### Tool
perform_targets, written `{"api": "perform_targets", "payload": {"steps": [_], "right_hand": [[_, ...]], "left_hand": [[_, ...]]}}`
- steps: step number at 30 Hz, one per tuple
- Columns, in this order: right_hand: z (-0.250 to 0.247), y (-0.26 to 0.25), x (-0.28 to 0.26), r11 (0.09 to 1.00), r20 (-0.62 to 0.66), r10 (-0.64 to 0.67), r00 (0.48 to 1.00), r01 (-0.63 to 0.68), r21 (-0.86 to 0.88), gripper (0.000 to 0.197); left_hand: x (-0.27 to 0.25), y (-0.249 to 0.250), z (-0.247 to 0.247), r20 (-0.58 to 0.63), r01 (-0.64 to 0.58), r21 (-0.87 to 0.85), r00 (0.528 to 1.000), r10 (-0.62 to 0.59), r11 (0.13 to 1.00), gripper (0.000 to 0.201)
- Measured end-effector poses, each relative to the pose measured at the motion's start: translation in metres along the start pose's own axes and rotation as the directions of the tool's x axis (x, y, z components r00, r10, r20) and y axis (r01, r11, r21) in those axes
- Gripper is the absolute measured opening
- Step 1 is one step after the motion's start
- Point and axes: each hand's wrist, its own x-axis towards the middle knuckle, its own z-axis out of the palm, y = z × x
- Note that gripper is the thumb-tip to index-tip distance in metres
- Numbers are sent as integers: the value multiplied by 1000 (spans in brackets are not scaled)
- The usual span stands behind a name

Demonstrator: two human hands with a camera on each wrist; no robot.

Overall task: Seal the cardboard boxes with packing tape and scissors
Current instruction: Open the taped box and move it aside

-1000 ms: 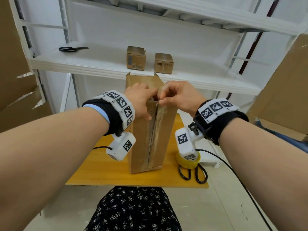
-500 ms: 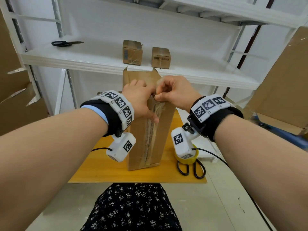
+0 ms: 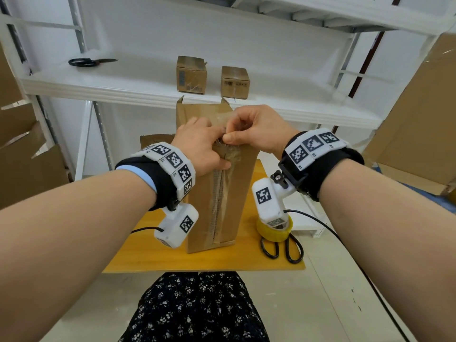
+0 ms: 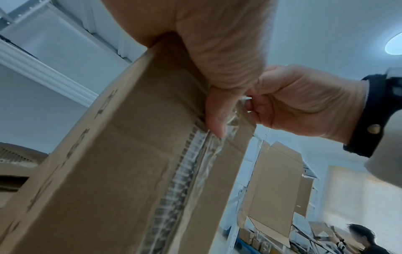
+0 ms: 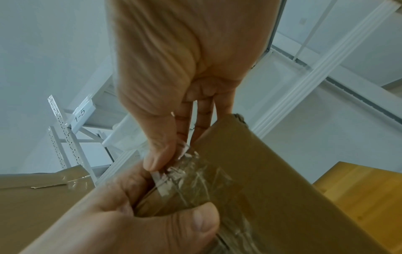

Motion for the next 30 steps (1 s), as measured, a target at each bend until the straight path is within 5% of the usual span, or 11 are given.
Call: {"api": "perform_targets", "payload": {"steps": [11,14,19,24,30], "right_hand": [[-7,-12,9,996,-28,54,998,-52,72,26],[1,-9,12,992,-72,99,993,-92,91,23],[13,-1,17,993,-95,107,990,-102,55,23],[15,2,25,994,-62,106,992,-105,12,25],[13,-2,32,963,74,132,988,-110,-248,17]], "left_hand": [[-1,1,-6,42,64,-38,997,-63,997,32],[-2,-1,-8,36,91,-119,996,-87,989,39],[-6,-7,-7,6,153,-399,986,-164,904,79],[-5,-10,-3,-11,141,-422,987,-161,896,87],[-4,-10,-3,-8,121,-410,991,-137,904,89]]}}
